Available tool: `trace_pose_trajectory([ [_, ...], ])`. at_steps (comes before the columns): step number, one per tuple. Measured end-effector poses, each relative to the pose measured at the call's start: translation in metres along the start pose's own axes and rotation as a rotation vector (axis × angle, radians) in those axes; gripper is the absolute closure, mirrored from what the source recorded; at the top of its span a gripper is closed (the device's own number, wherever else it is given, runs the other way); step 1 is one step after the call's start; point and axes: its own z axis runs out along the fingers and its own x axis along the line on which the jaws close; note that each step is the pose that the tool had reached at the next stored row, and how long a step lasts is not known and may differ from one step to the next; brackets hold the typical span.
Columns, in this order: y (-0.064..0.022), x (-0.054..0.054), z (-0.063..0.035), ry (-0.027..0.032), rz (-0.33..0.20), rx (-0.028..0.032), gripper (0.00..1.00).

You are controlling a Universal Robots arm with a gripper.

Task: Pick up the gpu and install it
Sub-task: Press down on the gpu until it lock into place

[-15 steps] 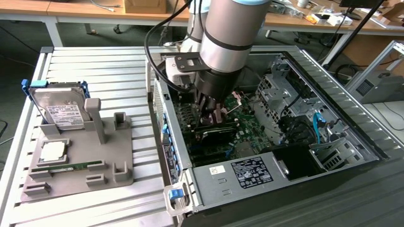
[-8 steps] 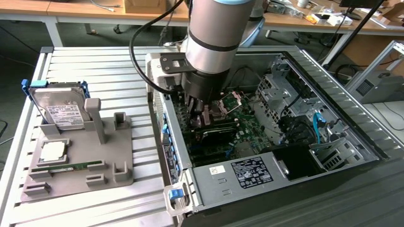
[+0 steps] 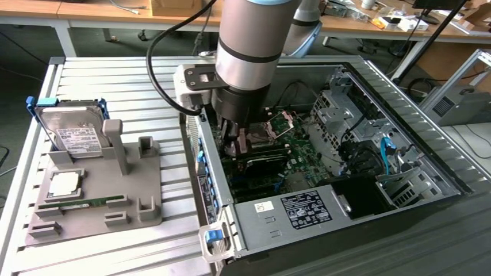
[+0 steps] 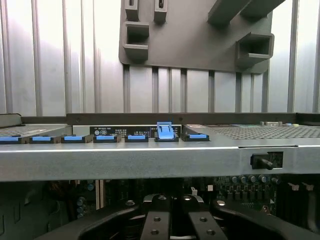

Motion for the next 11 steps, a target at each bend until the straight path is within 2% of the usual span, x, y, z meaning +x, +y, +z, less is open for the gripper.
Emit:
trace_pose_trajectory([
  [11,0.0062,-0.0007,0.0001,0.0001,0.001,0.0000,0.89],
])
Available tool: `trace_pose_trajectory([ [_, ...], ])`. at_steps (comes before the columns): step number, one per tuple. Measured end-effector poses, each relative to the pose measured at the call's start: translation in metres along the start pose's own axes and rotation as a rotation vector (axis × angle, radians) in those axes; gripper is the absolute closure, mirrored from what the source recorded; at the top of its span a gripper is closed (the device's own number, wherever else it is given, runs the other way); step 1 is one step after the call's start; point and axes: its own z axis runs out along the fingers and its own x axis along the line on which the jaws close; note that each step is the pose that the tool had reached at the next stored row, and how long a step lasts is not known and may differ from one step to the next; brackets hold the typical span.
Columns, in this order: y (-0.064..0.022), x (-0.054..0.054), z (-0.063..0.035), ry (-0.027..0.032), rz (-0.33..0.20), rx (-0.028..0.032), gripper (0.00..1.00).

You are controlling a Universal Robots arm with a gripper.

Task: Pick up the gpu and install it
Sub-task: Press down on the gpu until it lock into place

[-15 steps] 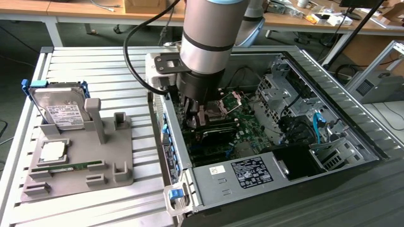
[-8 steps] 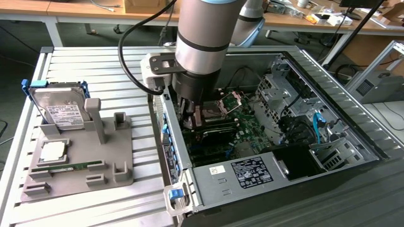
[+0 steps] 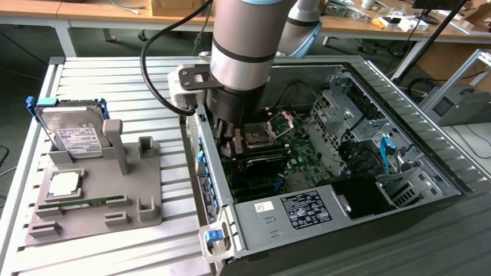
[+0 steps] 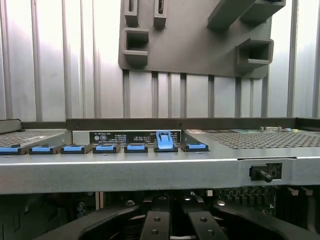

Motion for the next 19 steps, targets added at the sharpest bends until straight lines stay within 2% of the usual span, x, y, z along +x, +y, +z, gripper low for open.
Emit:
trace_pose_trajectory([
  [19,0.0064,-0.0007,0.0001,0.0000,0.006,0.0004,0.89],
])
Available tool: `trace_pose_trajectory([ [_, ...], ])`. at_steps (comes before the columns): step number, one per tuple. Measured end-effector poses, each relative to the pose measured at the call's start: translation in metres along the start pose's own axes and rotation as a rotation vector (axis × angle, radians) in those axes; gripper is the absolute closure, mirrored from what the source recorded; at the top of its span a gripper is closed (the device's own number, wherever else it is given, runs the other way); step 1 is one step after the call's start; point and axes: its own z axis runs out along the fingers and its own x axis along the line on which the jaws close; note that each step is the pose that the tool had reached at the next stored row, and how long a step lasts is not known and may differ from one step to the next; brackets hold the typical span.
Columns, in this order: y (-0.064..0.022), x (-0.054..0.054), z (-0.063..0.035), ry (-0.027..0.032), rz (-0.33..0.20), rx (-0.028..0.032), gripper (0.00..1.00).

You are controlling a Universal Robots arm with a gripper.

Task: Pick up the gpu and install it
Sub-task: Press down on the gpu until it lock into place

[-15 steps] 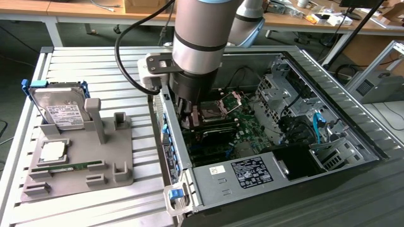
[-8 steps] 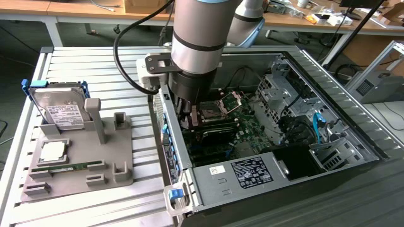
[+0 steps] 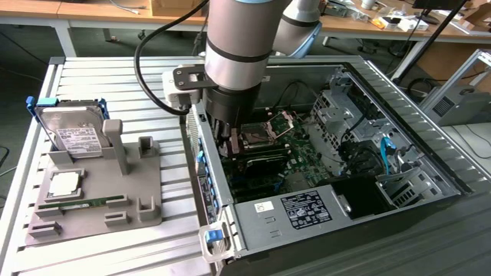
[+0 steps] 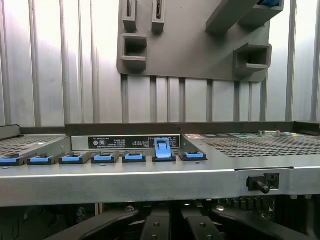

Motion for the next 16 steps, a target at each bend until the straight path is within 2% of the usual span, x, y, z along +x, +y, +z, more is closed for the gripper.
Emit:
trace_pose_trajectory([
  [16,0.0003,0.0000,0.0001,0.0000,0.001,-0.0003,0.89],
])
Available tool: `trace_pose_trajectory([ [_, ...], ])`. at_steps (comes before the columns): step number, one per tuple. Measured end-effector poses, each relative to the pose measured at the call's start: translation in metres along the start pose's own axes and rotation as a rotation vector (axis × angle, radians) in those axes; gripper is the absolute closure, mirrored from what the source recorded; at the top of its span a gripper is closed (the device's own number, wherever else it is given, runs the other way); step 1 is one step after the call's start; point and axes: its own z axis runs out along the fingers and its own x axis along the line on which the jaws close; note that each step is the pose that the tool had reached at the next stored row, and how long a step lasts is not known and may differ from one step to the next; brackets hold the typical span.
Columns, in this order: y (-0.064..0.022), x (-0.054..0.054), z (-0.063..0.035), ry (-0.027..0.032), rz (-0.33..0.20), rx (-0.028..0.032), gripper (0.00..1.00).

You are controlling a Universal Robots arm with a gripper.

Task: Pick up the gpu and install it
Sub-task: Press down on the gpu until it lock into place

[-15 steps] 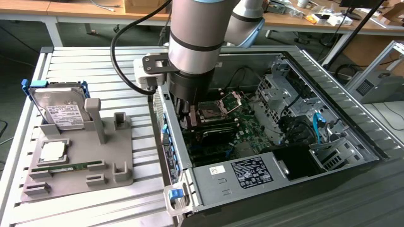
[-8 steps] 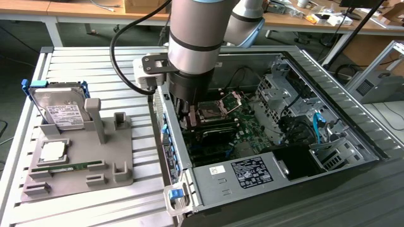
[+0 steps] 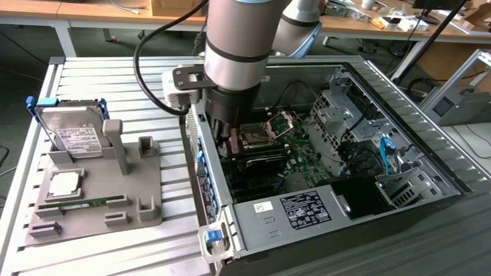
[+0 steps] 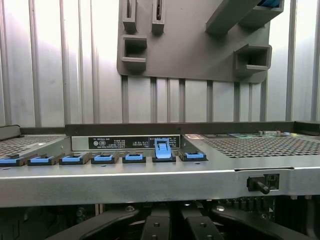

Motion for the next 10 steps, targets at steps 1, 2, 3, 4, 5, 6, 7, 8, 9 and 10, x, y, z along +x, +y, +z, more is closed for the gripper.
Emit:
trace_pose_trajectory([
  [1,-0.0013,0.000,0.0000,0.0000,0.000,0.0002,0.89],
  [2,-0.0026,0.000,0.0002,0.0000,0.000,0.0003,0.89],
  [3,-0.0041,0.000,0.0002,-0.0001,0.000,0.0003,0.89],
  [4,-0.0061,0.000,0.0003,0.0000,0.000,0.0003,0.89],
  [5,-0.0084,0.000,0.0003,0.0000,0.000,0.0003,0.89],
  [6,-0.0107,0.000,0.0004,-0.0001,0.000,0.0003,0.89],
  [7,-0.0130,0.000,0.0005,0.0000,0.000,0.0003,0.89],
  [8,-0.0155,0.000,0.0006,0.0000,0.000,0.0003,0.89],
  [9,-0.0185,0.000,0.0007,0.0000,0.000,0.0003,0.89],
  [10,-0.0226,0.000,0.0008,0.0000,0.000,0.0003,0.89],
])
